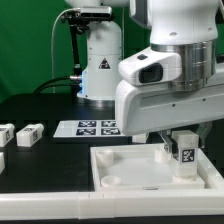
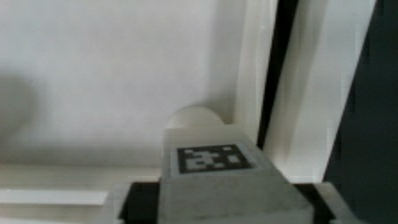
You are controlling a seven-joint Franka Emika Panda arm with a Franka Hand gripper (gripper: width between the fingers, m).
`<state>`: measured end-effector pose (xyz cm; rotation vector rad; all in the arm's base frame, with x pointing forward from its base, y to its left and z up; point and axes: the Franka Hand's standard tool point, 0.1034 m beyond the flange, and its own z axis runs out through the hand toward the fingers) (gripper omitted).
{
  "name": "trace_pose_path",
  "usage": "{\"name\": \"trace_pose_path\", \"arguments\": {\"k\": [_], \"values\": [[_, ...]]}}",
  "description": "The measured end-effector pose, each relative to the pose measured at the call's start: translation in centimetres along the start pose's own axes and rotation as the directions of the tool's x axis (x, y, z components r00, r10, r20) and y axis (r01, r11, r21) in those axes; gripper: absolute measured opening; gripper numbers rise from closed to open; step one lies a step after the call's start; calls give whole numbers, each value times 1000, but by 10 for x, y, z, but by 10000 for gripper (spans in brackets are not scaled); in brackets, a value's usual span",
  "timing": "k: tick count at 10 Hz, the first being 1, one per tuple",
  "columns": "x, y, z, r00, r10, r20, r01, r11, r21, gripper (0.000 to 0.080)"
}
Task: Assemble one leg
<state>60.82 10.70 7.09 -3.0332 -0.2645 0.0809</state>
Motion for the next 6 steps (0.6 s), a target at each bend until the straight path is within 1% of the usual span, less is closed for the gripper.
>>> {"name": "trace_pose_path", "arguments": {"k": [2,3,4,5,6], "values": [[0,0,0,1000,15,0,-15,1000,0,293],[0,-1,0,997,82,0,-82,997,3,293],[0,-1,0,981,192,-1,-192,981,10,293],[2,-1,0,924,382,-4,-381,924,43,293],[2,0,0,857,516,4,-515,855,58,293]]}}
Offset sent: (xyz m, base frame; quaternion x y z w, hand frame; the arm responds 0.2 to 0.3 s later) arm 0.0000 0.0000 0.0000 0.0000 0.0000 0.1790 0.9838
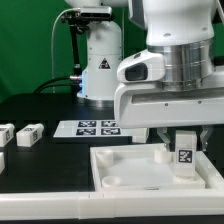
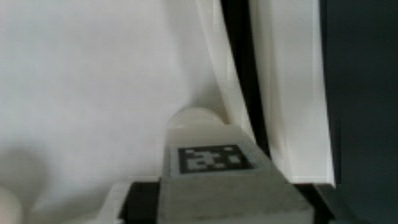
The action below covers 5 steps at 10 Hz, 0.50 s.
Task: Assemble one leg
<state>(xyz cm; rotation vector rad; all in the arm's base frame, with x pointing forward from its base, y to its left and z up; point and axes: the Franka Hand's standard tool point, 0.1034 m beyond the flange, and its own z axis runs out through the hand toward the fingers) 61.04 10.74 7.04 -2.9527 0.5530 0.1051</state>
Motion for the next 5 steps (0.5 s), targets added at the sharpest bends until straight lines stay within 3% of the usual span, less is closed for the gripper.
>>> {"name": "trace_pose_path", "arguments": {"k": [3,5], "values": [[1,-4,1,912,410,-12,-410,912,20,293],[-1,-8,1,773,635,3,-635,772,28,293]]}}
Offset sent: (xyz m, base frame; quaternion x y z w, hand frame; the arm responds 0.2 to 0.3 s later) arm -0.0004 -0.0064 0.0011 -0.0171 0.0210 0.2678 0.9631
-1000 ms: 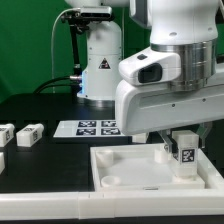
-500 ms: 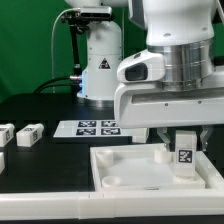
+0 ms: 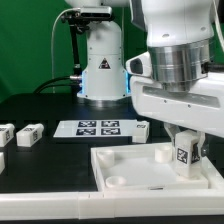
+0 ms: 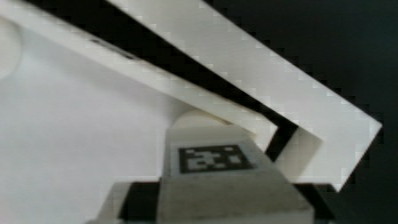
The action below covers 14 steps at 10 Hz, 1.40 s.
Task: Assemble one leg
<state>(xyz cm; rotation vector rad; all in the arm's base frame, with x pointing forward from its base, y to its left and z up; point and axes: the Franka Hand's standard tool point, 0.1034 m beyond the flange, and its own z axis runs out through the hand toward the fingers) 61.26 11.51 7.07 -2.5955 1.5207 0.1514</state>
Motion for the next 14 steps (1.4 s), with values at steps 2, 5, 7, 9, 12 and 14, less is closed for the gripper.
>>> {"name": "trace_pose_path", "arguments": {"k": [2,5,7,9,12,14], "values": [[-3,-1,0,991,133,3,-133,991,1,293],[-3,0,1,1000,-2,4,2,1000,3,399],[-3,0,0,960,-279,3,279,960,3,614],[-1,1,1,841,-540,3,540,841,1,642],[0,4,3,605,-796,1,796,605,-6,649],[3,9,4,486,-874,-29,874,486,-12,649]]}}
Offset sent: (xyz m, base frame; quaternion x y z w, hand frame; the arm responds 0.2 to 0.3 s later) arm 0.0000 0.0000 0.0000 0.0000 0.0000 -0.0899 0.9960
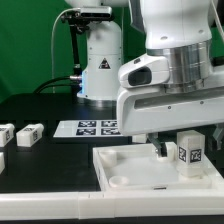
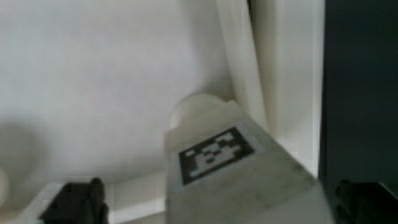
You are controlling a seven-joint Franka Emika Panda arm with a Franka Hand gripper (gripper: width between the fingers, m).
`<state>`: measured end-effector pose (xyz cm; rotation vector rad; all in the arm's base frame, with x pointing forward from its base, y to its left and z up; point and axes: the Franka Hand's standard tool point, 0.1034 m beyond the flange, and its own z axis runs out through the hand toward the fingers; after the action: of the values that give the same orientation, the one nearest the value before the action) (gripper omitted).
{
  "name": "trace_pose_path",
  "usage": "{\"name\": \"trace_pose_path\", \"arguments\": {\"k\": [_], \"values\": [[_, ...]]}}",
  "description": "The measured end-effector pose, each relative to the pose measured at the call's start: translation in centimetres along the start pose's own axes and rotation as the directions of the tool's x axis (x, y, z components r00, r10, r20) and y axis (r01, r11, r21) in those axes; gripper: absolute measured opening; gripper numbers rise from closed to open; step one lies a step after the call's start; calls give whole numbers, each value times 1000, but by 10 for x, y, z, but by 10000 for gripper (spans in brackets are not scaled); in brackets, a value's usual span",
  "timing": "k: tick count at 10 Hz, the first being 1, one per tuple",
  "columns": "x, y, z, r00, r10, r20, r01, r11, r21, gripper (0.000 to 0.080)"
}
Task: Assemble one leg
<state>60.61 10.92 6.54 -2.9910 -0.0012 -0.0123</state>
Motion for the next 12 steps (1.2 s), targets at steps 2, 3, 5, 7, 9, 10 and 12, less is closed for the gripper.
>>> {"name": "trace_pose_path", "arguments": {"k": [2,3,5,7,9,10,12], "values": [[-1,2,2,1000,-27,0,27,1000,-1,561],[-2,3,2,1000,-28,1,28,1000,-1,561],[-2,2,2,1000,17,1,-17,1000,0,289],[-2,2,3,995,95,2,-95,995,5,290],[-2,0,3,937,348,5,-348,937,12,290],[-1,-4,3,857,515,-8,-515,857,22,290],[-2,-12,6,681,732,-23,-731,682,35,290]]}}
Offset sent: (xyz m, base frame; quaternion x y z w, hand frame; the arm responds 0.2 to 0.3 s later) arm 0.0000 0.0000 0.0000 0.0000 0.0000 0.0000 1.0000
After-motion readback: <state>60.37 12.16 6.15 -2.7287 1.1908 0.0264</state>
